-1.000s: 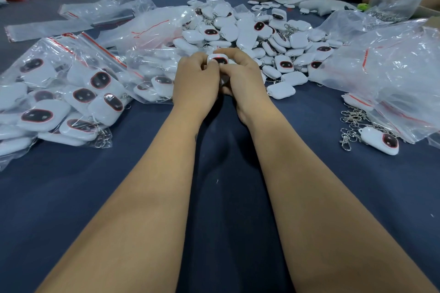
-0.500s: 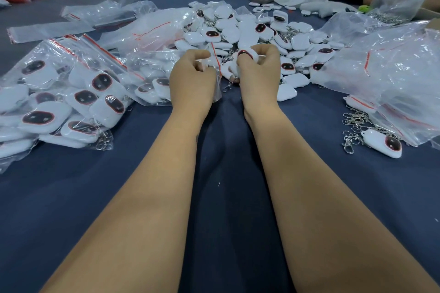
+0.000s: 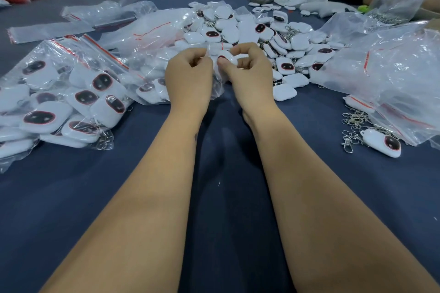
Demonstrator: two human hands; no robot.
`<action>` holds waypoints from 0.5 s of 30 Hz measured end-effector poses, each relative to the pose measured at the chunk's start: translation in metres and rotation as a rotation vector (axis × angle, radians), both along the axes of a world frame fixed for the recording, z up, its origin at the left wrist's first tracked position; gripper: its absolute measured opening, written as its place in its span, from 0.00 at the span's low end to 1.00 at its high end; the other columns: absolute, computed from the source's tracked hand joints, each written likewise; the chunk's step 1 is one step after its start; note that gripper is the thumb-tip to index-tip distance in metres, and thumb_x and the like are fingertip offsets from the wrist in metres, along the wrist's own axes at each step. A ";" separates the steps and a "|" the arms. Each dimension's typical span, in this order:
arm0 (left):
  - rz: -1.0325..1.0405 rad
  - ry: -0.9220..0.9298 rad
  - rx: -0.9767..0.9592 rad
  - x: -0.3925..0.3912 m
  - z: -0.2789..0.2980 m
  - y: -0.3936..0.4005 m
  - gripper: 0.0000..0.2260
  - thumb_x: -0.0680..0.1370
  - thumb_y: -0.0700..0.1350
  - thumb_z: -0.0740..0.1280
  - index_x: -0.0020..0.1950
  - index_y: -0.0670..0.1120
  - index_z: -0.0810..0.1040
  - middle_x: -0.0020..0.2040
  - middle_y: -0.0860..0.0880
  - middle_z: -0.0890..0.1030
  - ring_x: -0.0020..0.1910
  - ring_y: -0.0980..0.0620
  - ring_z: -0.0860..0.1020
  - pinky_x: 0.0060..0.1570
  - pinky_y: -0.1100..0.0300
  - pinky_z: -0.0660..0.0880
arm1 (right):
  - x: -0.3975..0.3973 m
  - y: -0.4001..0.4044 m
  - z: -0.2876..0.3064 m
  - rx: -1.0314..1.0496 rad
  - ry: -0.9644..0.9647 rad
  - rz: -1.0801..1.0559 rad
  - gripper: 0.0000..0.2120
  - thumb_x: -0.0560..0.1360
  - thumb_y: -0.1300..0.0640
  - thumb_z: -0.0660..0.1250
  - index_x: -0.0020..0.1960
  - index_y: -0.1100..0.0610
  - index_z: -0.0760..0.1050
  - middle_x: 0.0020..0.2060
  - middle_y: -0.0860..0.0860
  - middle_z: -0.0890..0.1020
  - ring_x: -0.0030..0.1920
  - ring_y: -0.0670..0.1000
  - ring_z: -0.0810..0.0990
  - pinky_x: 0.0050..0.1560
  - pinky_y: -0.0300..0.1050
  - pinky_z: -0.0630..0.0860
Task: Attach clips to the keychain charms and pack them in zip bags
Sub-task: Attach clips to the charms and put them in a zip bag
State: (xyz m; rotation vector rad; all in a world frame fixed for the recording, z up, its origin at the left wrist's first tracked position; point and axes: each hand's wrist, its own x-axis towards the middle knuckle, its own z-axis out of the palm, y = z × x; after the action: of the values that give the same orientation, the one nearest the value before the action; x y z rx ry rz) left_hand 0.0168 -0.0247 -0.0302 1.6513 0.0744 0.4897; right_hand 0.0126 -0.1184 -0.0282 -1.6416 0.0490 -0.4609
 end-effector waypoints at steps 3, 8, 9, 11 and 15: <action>0.026 -0.048 0.059 -0.002 0.001 -0.001 0.11 0.75 0.41 0.64 0.46 0.55 0.82 0.36 0.63 0.80 0.37 0.66 0.76 0.41 0.74 0.72 | 0.001 0.000 -0.001 0.011 0.010 -0.075 0.10 0.73 0.58 0.73 0.44 0.51 0.71 0.37 0.53 0.80 0.36 0.50 0.79 0.40 0.43 0.76; 0.120 -0.091 0.245 0.000 0.000 -0.001 0.12 0.77 0.45 0.63 0.57 0.49 0.83 0.54 0.52 0.81 0.52 0.56 0.77 0.49 0.66 0.71 | 0.005 0.003 -0.001 -0.084 0.016 -0.004 0.04 0.75 0.62 0.70 0.49 0.57 0.79 0.42 0.54 0.85 0.45 0.51 0.84 0.51 0.48 0.81; 0.131 -0.116 0.249 0.001 -0.001 -0.001 0.11 0.78 0.45 0.63 0.57 0.49 0.82 0.55 0.52 0.79 0.51 0.56 0.76 0.48 0.70 0.68 | 0.005 0.003 -0.002 -0.173 0.010 0.040 0.06 0.75 0.63 0.68 0.50 0.58 0.82 0.43 0.54 0.85 0.46 0.49 0.83 0.53 0.49 0.80; 0.147 -0.168 0.235 0.000 -0.001 -0.001 0.11 0.78 0.43 0.64 0.57 0.48 0.82 0.54 0.52 0.77 0.48 0.58 0.73 0.45 0.78 0.64 | 0.003 0.007 -0.004 -0.352 -0.003 0.113 0.13 0.74 0.66 0.65 0.39 0.52 0.84 0.39 0.54 0.83 0.43 0.46 0.80 0.47 0.46 0.78; 0.145 -0.194 0.203 -0.002 0.000 -0.001 0.10 0.78 0.42 0.64 0.57 0.48 0.81 0.52 0.53 0.77 0.43 0.61 0.72 0.46 0.77 0.65 | 0.002 0.015 -0.004 -0.460 0.039 0.147 0.13 0.73 0.66 0.65 0.37 0.50 0.74 0.50 0.58 0.78 0.56 0.60 0.76 0.56 0.54 0.75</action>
State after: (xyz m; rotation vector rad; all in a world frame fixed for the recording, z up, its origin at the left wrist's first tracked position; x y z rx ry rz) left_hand 0.0152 -0.0262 -0.0302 1.7951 0.0006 0.7865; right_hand 0.0147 -0.1033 -0.0326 -2.0884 -0.1584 -0.3420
